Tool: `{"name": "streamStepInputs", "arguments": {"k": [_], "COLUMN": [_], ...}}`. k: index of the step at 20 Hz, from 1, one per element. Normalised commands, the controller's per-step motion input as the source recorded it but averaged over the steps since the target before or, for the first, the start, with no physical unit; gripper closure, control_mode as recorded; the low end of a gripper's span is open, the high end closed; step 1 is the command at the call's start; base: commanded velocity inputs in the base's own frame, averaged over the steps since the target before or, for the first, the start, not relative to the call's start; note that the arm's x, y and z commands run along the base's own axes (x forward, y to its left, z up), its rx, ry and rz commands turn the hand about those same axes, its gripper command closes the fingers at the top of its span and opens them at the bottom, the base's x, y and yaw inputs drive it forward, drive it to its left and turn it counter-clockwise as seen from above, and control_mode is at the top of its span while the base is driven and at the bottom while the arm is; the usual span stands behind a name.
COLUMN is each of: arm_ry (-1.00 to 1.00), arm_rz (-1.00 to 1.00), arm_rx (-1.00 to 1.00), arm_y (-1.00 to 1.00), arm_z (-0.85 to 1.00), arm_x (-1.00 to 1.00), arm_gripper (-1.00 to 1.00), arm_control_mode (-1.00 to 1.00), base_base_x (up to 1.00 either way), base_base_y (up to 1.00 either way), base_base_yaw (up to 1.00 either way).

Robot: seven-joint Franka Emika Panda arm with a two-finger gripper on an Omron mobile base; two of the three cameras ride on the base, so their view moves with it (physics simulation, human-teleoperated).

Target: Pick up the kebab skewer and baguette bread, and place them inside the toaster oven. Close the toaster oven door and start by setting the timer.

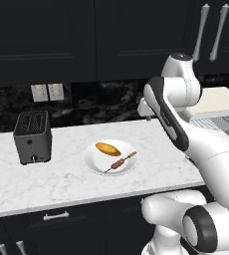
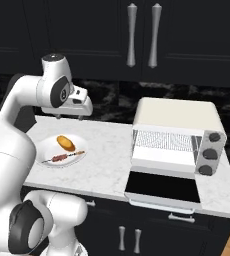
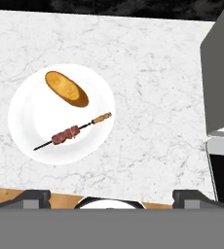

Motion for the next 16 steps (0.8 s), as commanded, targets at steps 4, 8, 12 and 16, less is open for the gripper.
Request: {"name": "streamStepInputs", "arguments": {"k": [4,8,12,16], "arm_ry": [0.00,0.00,0.00,0.00], "arm_rz": [0.00,0.00,0.00,0.00], "arm_rx": [0.00,0.00,0.00,0.00], "arm_y": [0.00,0.00,0.00,0.00], "arm_z": [0.00,0.00,0.00,0.00], "arm_x": [0.00,0.00,0.00,0.00], "arm_gripper": [-1.00,-1.00,-1.00,-1.00], "arm_control_mode": [1.00,1.00,1.00,1.00], "base_base_x": [0.00,0.00,0.00,0.00], "base_base_y": [-0.18,0.00,0.00,0.00], "base_base_yaw": [0.00,0.00,0.00,0.00]}}
